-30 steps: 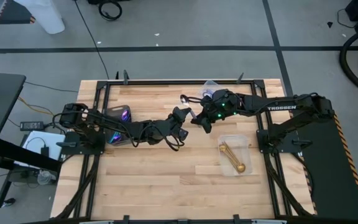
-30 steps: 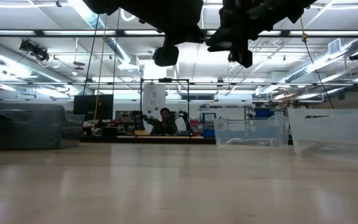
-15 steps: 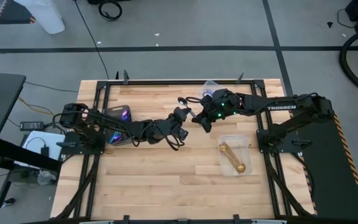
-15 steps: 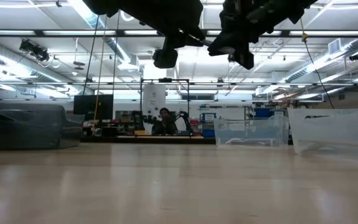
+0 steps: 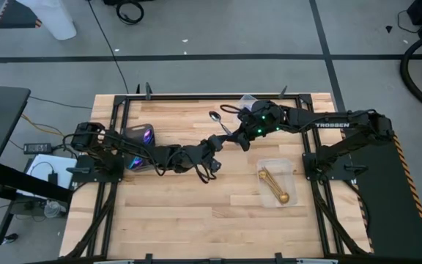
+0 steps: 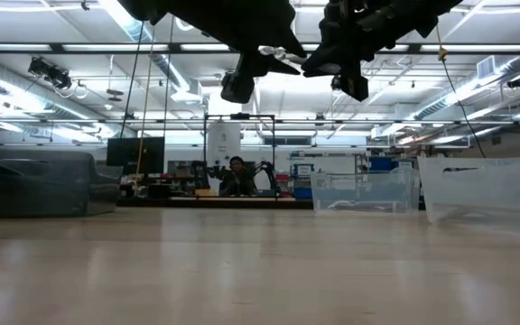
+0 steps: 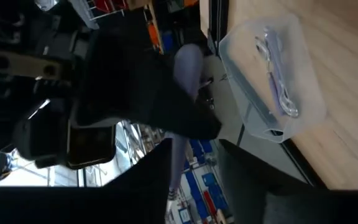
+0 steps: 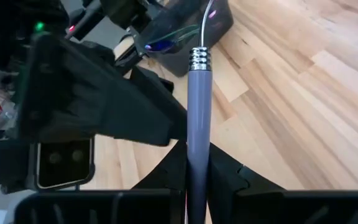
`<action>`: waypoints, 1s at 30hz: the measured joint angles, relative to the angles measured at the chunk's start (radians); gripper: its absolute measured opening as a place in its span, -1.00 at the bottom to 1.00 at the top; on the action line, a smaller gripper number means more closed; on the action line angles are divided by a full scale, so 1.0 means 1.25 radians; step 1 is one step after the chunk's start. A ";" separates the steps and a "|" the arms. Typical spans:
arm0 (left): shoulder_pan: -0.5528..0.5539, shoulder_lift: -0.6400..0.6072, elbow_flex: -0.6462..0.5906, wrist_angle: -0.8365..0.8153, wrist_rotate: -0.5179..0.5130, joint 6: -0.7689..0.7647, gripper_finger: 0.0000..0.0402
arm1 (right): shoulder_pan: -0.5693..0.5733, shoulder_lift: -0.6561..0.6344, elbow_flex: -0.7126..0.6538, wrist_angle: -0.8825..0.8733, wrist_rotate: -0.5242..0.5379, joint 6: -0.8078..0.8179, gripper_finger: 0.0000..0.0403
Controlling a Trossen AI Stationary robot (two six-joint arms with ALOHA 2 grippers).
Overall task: Sort silverware by color (type)
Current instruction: Put the purple spoon into the top transparent bin
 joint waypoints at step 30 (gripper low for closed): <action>-0.053 -0.002 0.001 -0.108 0.155 -0.699 -0.01 | -0.126 -0.021 -0.003 -0.146 0.084 -0.101 -0.78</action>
